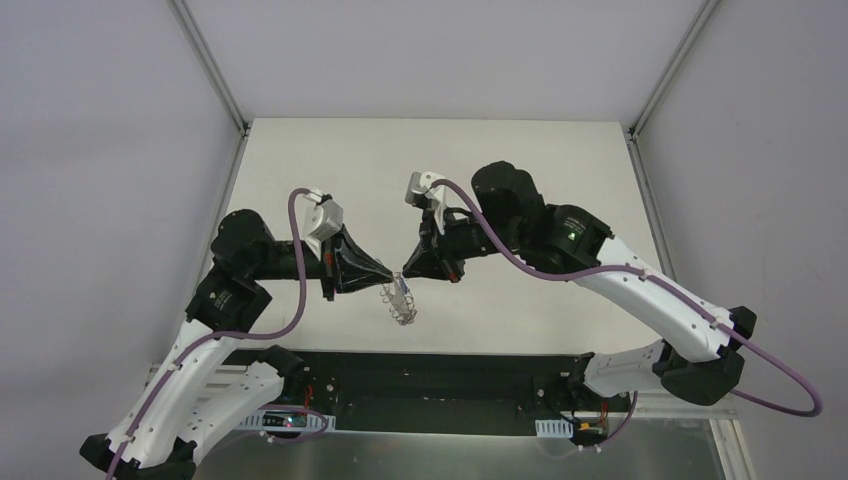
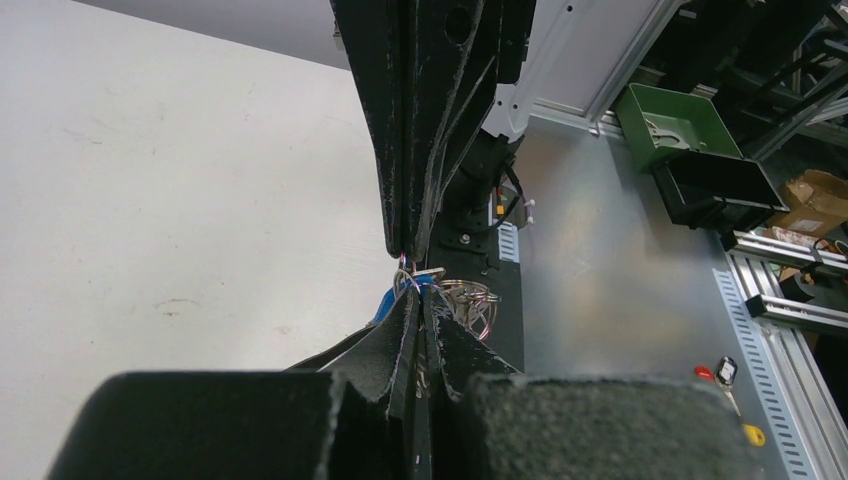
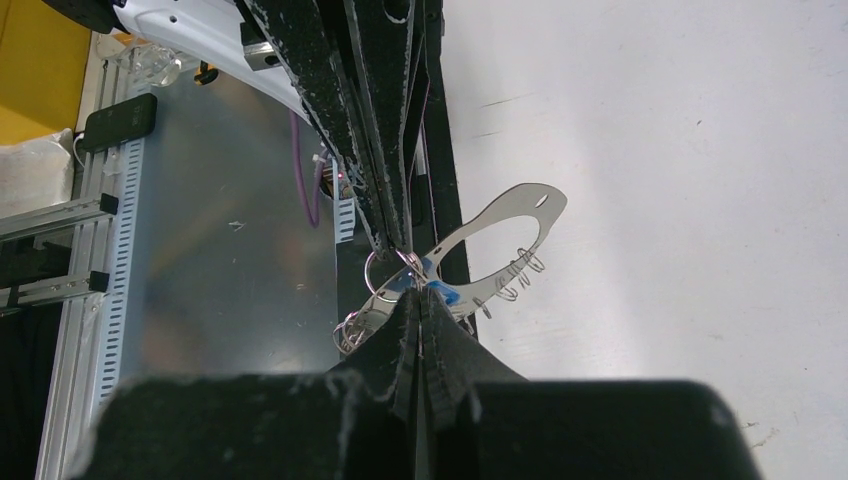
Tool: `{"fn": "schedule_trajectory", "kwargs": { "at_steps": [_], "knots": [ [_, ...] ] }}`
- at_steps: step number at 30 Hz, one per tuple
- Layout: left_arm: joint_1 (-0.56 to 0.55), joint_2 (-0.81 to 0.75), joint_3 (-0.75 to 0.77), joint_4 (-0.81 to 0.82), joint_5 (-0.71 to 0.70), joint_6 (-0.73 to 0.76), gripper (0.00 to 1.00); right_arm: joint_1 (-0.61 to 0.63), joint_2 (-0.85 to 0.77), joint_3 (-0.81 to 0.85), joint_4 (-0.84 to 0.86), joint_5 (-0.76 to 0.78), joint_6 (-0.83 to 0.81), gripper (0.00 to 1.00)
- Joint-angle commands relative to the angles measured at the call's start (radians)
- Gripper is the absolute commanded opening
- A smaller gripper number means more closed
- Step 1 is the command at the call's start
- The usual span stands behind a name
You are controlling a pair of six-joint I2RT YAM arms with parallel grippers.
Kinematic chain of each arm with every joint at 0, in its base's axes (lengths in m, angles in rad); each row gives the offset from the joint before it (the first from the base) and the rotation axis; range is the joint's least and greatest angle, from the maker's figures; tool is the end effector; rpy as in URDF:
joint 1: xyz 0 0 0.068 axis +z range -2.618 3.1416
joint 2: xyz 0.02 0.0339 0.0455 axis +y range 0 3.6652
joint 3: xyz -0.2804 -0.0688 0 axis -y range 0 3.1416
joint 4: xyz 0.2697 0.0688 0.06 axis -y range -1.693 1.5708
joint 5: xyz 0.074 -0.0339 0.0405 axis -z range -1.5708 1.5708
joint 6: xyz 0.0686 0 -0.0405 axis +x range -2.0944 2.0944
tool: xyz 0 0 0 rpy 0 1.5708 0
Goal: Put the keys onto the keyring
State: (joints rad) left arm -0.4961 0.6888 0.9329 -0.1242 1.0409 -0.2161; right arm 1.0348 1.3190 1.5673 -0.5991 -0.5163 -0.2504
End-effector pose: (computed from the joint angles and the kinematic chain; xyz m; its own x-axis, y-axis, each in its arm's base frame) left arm 0.1113 -0.1276 0.4281 -0.1104 -0.0635 -0.9919 0.9934 0.0237 -0.1121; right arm 0.1355 0.2944 0.4636 0.0739 -0.2975 -0.9518 -0.9972 -0.0291 -0.0683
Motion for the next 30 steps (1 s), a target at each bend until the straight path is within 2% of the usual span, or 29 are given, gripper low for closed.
{"fn": "schedule_trajectory", "kwargs": {
  "at_steps": [1, 19, 30],
  "knots": [
    [0.001, -0.028, -0.003, 0.079, 0.060, 0.001, 0.00, -0.006, -0.035, -0.001, 0.068, 0.024, 0.018, 0.00],
    [0.001, -0.056, -0.024, 0.144, 0.087, -0.033, 0.00, -0.011, 0.003, -0.008, 0.094, 0.005, 0.045, 0.00],
    [0.000, -0.057, -0.028, 0.210, 0.090, -0.078, 0.00, -0.010, 0.028, -0.020, 0.105, -0.090, 0.061, 0.00]
  ]
}}
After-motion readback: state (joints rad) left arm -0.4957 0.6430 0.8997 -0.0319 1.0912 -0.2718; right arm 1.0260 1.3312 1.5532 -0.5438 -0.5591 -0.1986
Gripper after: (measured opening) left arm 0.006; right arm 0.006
